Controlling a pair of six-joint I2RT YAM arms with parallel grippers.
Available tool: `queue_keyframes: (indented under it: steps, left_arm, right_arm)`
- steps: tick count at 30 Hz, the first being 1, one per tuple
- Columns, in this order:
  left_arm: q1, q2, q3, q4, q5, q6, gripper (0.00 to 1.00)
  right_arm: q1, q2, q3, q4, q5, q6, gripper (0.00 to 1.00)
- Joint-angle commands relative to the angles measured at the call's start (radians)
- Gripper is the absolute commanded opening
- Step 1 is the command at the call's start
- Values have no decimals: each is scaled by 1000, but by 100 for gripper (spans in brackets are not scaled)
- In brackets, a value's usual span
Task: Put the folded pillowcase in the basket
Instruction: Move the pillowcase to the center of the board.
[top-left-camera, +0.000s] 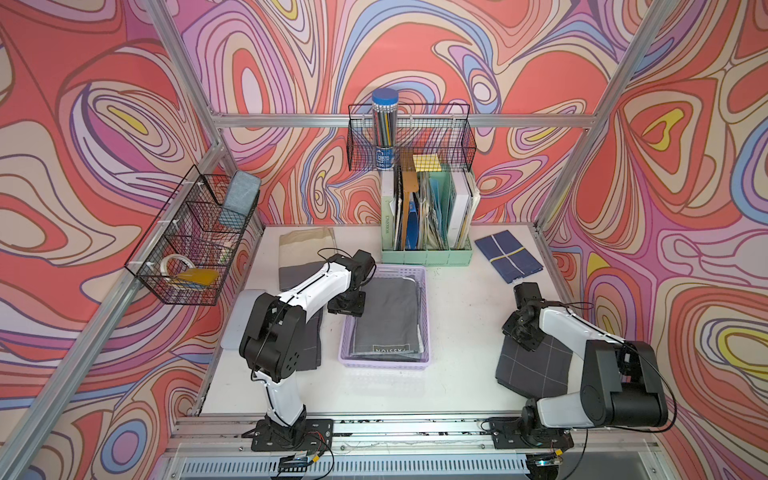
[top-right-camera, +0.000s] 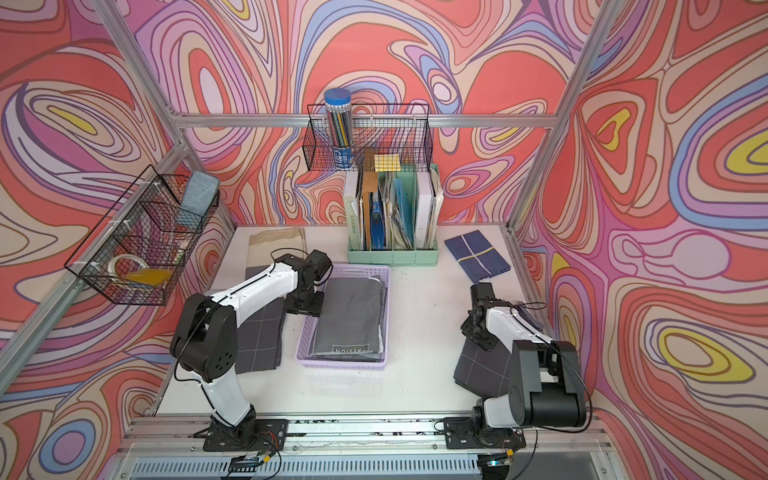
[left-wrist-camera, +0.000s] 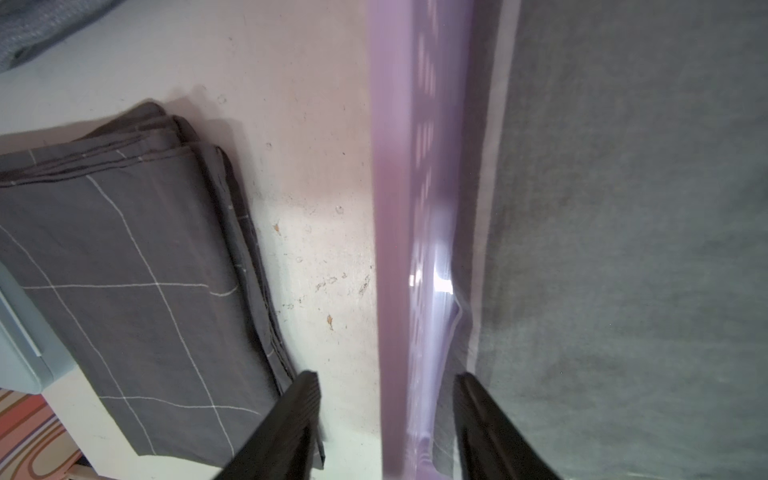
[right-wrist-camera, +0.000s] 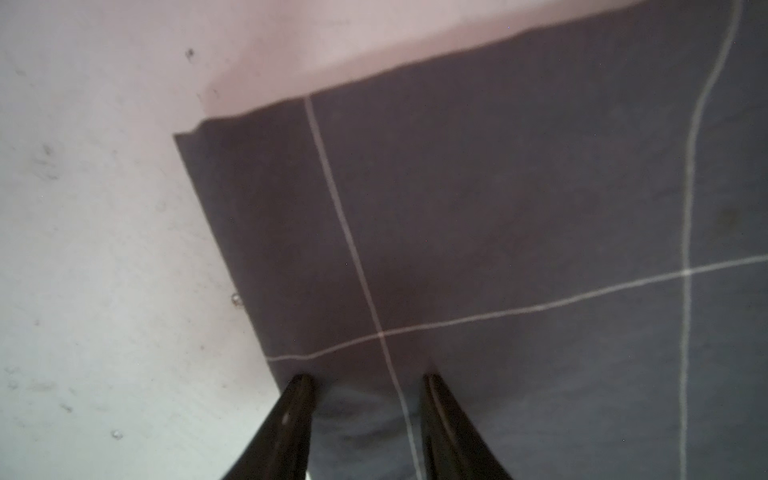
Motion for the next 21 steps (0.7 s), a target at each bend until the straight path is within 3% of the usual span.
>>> queue_keyframes:
  steps: [1, 3, 8, 15, 21]
  left_arm:
    - [7, -56, -10, -12, 3, 11, 76]
    - [7, -95, -1, -22, 17, 7, 84]
    - [6, -202, 45, -65, 28, -9, 93]
    - [-22, -256, 155, -85, 146, -31, 93]
    - [-176, -165, 267, -49, 219, -96, 91]
  right_arm:
    - [-5, 69, -20, 60, -89, 11, 43]
    - [-5, 96, -21, 91, -148, 12, 43]
    - [21, 136, -16, 180, -251, 14, 42]
    - [164, 274, 173, 186, -291, 28, 42]
    - [205, 374, 291, 222, -349, 102, 41]
